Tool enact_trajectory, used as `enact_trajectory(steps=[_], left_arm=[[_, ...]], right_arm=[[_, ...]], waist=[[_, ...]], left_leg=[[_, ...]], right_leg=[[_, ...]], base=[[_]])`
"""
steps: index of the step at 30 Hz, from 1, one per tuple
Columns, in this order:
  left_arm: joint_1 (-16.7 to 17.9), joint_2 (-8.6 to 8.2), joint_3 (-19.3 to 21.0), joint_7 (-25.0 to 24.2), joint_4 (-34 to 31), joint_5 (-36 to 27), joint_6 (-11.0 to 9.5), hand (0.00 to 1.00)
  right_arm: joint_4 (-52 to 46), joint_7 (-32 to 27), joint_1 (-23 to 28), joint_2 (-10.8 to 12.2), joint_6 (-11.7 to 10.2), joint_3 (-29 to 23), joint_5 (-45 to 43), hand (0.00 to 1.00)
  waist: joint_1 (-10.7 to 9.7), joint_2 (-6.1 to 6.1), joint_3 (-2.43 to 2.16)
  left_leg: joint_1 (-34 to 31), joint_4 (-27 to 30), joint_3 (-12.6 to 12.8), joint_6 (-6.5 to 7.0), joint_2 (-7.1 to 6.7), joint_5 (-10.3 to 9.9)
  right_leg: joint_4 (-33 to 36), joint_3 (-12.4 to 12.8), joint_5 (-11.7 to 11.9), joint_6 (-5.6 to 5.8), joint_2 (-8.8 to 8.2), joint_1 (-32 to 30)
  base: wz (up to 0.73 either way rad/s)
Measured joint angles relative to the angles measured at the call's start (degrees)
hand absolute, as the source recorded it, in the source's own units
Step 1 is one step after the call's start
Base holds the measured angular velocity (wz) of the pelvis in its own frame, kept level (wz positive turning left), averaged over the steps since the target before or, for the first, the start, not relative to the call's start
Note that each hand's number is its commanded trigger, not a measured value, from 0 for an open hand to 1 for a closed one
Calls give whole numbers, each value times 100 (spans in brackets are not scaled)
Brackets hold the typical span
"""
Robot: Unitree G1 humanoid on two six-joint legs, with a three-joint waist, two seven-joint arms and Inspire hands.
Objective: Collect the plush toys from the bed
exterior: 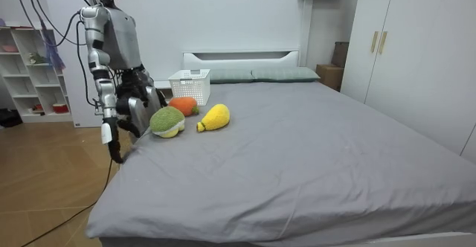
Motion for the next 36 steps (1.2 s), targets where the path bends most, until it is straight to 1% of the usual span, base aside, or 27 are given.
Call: enact_trajectory(steps=[1, 2, 3, 5, 7, 8, 9, 11, 12, 14, 16, 18, 20, 22, 24, 25, 26, 28, 31, 34, 36], left_arm=[[0, 15, -4, 2, 0, -7, -3, 0], [1, 28, -19, 2, -20, -25, -4, 0], [2, 30, -33, 6, -37, -38, -4, 0], [5, 30, -42, 62, -59, -52, -28, 0], [7, 33, -43, 113, -64, -55, -56, 0], [1, 32, -74, 138, -70, -54, -85, 0], [0, 29, -95, 164, -71, -54, -94, 0], [-1, 18, -140, 236, -79, -51, -129, 0], [0, 17, -151, 242, -79, -51, -135, 0], [-2, 22, -169, 254, -78, -51, -138, 0], [13, 24, -257, 269, -78, -51, -137, 0], [57, 27, -355, 270, -78, -49, -153, 0], [82, 2, -406, 270, -122, -43, -157, 0], [119, 2, -472, 281, -200, -44, -157, 0], [179, -23, -481, 287, -319, -51, -156, 0], [188, -44, -483, 287, -345, -53, -155, 0], [187, -45, -527, 286, -353, -62, -151, 0], [187, -40, -572, 286, -356, -61, -151, 0], [185, -33, -675, 287, -365, -54, -151, 0], [184, -35, -707, 278, -382, -51, -149, 0], [180, -35, -703, 261, -420, -56, -135, 0]], right_arm=[[-184, -71, -7, -26, -8, -7, -76, 0], [-621, -239, -88, -68, -48, -34, -293, 0], [-817, -307, -140, -86, -81, -29, -377, 0], [-1803, -490, -218, -101, -134, -36, -908, 0], [-2376, -655, -277, -101, -240, -30, -1249, 0], [-2801, -749, -311, -97, -245, 5, -1500, 0], [-2990, -796, -330, -97, -259, 44, -1627, 0], [-3674, -865, -323, -70, -348, 145, -1891, 0], [-3867, -878, -310, -55, -348, 154, -1962, 0], [-4650, -942, -203, -49, -358, 335, -2263, 0], [-5004, -914, -192, -49, -393, 429, -2538, 0], [-5300, -839, -163, -48, -429, 638, -2753, 0], [-5465, -715, -162, -48, -429, 884, -2890, 0], [-5517, -501, -162, -48, -436, 1114, -2992, 0], [-5510, -286, -159, -42, -435, 1296, -3149, 0], [-5509, -141, -156, -17, -429, 1386, -3238, 0], [-5472, -36, -150, -16, -422, 1515, -3268, 0], [-5361, 131, -144, -16, -397, 1713, -3352, 0], [-5082, 406, -140, 4, -347, 1976, -3410, 0], [-4886, 629, -131, 40, -281, 2103, -3580, 0], [-4763, 728, -132, 53, -279, 2107, -3675, 0]], waist=[[0, -2, 5], [14, -12, 11], [16, -16, 20], [24, -36, 31], [51, -46, 26], [72, -17, 14], [72, -19, 15], [88, -25, 9], [91, -22, 10], [101, 12, 16], [92, 31, 6], [120, 49, 0], [196, 77, -7], [222, 77, -13], [254, 103, 0], [282, 109, -2], [308, 117, -8], [354, 126, -5], [376, 120, -9], [385, 116, -11], [399, 106, -17]], left_leg=[[-5, 1, 11, 0, 2, 0], [-32, 5, 96, -2, 16, 1], [-52, 10, 124, -2, 22, 0], [-87, 7, 146, -6, 24, 3], [-93, 6, 149, -7, 27, 3], [-111, 6, 149, -8, 28, 3], [-124, 6, 149, -8, 28, 4], [-171, 6, 143, -9, 32, 4], [-178, 4, 143, -9, 32, 4], [-197, -6, 138, -10, 33, 4], [-197, -5, 127, -10, 33, 4], [-172, -5, 133, -11, 38, 4], [-160, -2, 192, -11, 52, 4], [-148, 7, 201, -12, 60, 4], [-119, 12, 199, -13, 63, 4], [-90, 12, 197, -13, 68, 3], [-77, 11, 194, -12, 70, 3], [-86, 13, 153, -12, 58, 3], [-94, 13, 109, -11, 56, 3], [-115, 12, 106, -11, 47, 4], [-116, 11, 106, -11, 47, 4]], right_leg=[[4, 3, 1, -1, 2, -9], [47, 40, 0, -1, 7, -81], [61, 61, 0, 0, 11, -113], [74, 136, 6, -8, 33, -170], [70, 130, 6, -8, 35, -170], [68, 128, 6, -8, 37, -187], [65, 127, 6, -8, 37, -200], [60, 114, 6, -9, 36, -236], [61, 114, 6, -9, 36, -244], [62, 122, 7, -10, 39, -278], [63, 118, 7, -9, 36, -275], [71, 121, 10, -11, 38, -251], [85, 140, 23, -17, 44, -258], [89, 142, 37, -22, 49, -245], [85, 137, 43, -23, 47, -195], [85, 136, 43, -23, 43, -174], [85, 130, 43, -23, 40, -162], [85, 123, 43, -23, 41, -154], [72, 83, 43, -22, 31, -125], [70, 58, 43, -22, 27, -134], [68, 47, 43, -22, 28, -134]], base=[[-9], [-14], [-17], [-9], [0], [0], [0], [3], [0], [0], [0], [0], [-8], [-4], [0], [0], [0], [2], [6], [1], [0]])
